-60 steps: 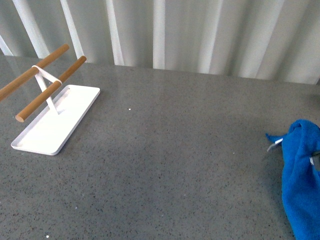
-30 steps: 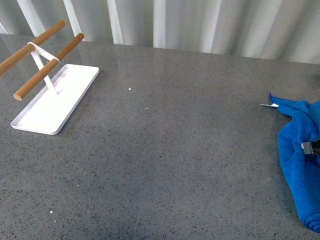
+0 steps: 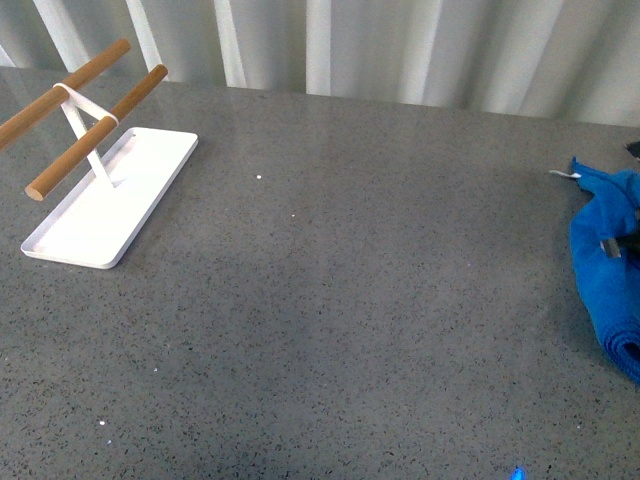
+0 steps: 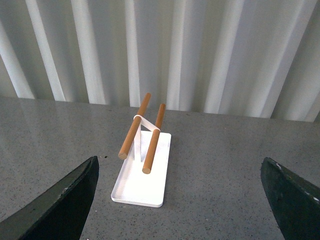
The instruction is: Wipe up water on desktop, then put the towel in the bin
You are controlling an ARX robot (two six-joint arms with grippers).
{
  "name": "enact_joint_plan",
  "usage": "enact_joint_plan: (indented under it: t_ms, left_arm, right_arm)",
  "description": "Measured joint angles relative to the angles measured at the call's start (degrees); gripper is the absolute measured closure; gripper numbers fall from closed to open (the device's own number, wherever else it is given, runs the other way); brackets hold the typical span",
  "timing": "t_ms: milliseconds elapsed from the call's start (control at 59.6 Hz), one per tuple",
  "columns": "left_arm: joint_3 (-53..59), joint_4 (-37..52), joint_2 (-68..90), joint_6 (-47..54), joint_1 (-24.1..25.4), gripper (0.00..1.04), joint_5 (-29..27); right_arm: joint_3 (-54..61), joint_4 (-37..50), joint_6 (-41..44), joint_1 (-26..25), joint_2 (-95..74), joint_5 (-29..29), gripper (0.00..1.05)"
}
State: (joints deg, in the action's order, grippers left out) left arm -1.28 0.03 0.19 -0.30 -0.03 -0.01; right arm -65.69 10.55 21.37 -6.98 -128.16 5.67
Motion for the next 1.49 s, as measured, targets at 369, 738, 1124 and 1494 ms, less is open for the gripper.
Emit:
enact_joint_plan:
  t_ms: [369,738,1124,1494]
  left_arm:
    - [0.0,0.0,0.0,0.0,0.0,0.07,0.0]
    - [0.0,0.0,0.0,0.0,0.0,0.07,0.0]
    - [0.0,0.0,0.0,0.0,0.0,0.07,0.0]
    - [0.0,0.0,0.0,0.0,0.0,0.07,0.0]
  right_arm:
    - [-15.2,-4.1,-2.6,15.0,-6.7,3.7,1.00]
    - [0.6,0.6,-8.3,25.4,1.3,8.9,1.00]
    - [19.6,-10.4,4.8,9.6,32.0,10.4,1.00]
    - [-7.2,-28.4,9.3,-5.0,41.3,12.3,1.00]
